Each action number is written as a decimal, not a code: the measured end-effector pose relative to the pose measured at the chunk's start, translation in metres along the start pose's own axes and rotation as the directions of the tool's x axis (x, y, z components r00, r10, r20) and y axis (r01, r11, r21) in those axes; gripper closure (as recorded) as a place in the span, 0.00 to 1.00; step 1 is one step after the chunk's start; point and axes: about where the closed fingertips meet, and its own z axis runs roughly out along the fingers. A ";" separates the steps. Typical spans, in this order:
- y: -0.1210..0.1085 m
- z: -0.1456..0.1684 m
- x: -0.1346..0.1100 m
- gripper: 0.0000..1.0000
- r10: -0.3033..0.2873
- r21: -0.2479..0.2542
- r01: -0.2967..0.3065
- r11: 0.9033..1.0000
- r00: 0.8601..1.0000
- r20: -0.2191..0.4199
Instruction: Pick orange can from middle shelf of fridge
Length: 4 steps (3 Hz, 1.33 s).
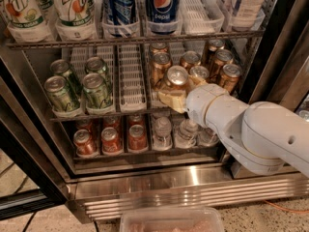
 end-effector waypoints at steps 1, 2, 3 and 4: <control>0.016 -0.006 0.003 1.00 0.017 -0.124 -0.019 0.992 1.000 -0.018; 0.016 -0.006 0.002 1.00 0.017 -0.125 -0.019 0.992 1.000 -0.018; 0.039 -0.010 0.000 1.00 0.031 -0.210 -0.035 0.977 0.999 -0.023; 0.077 -0.018 -0.011 1.00 0.035 -0.362 -0.043 0.931 0.999 -0.027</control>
Offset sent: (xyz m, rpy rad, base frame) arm -0.0082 0.0119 0.0011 0.0126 0.0373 0.0740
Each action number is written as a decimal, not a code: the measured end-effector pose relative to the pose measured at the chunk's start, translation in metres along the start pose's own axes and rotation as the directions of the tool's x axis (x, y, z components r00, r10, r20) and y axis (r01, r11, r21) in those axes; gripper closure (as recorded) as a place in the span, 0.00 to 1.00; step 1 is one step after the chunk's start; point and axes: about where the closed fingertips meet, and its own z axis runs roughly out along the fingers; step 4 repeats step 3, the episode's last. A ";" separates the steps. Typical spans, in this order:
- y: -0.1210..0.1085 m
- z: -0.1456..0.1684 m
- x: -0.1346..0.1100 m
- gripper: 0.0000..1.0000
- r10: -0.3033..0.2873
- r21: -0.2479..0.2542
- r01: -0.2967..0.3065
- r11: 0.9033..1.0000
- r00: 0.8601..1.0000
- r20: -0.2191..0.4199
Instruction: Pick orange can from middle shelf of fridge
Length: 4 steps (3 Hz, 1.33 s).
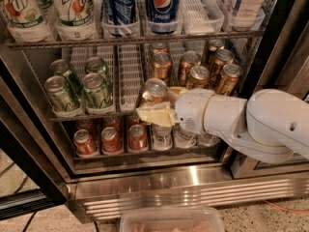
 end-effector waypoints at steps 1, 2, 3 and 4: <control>0.036 -0.001 -0.009 1.00 -0.023 -0.168 0.022 0.986 1.000 -0.004; 0.058 -0.011 -0.013 1.00 -0.046 -0.314 0.039 0.949 0.999 -0.014; 0.067 -0.032 -0.012 1.00 -0.062 -0.370 0.059 0.927 0.998 0.003; 0.067 -0.032 -0.012 1.00 -0.062 -0.370 0.059 0.927 0.998 0.003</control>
Offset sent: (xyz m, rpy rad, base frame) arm -0.0906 0.0255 0.0132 -0.0185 0.1349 0.5468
